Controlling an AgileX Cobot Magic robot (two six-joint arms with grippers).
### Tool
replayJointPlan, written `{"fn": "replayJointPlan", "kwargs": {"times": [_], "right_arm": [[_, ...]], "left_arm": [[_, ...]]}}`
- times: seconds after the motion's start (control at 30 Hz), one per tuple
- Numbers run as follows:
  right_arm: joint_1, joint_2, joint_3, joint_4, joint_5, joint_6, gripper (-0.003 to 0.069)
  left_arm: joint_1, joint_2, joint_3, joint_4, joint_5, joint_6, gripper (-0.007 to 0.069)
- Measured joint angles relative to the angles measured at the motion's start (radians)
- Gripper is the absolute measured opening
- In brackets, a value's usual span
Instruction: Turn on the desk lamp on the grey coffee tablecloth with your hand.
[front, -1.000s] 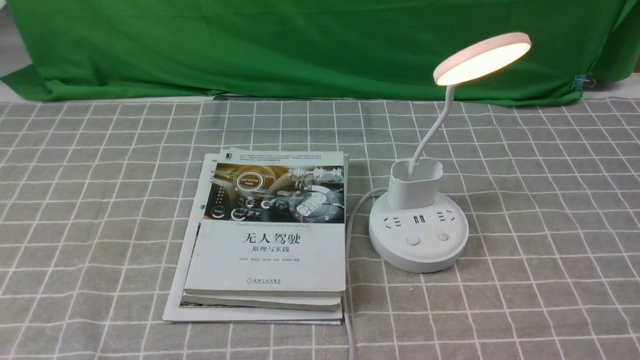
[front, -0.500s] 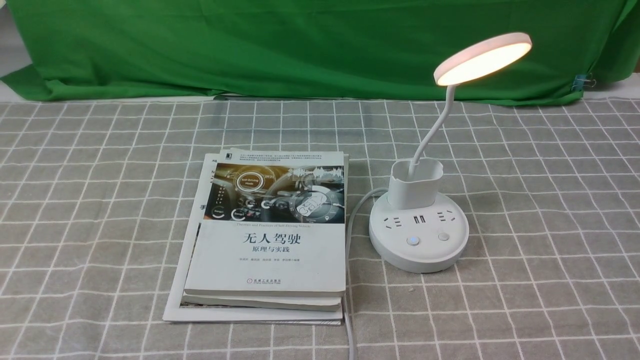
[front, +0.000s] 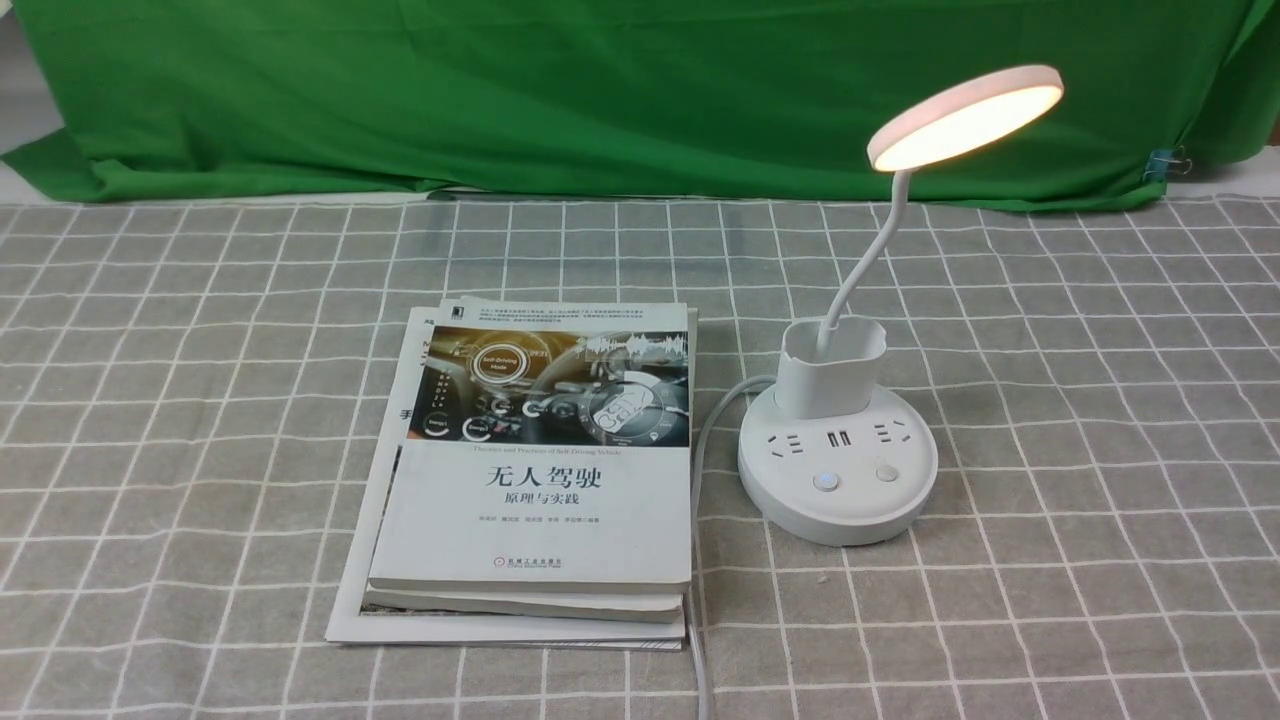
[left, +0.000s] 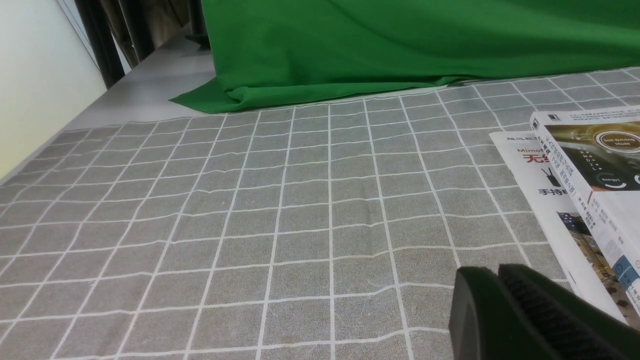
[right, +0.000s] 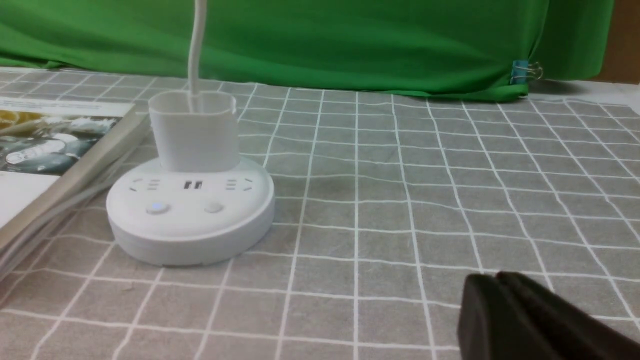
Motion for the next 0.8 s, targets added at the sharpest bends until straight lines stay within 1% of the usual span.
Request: {"fn": "replayJointPlan", "kwargs": {"times": [0.53, 0.8], "right_arm": [[0.000, 0.000, 0.000, 0.000, 0.000, 0.000, 0.0115], [0.000, 0.000, 0.000, 0.000, 0.000, 0.000, 0.0133]], "left_arm": [[0.000, 0.000, 0.000, 0.000, 0.000, 0.000, 0.0019], [0.000, 0.000, 0.000, 0.000, 0.000, 0.000, 0.0019]]}}
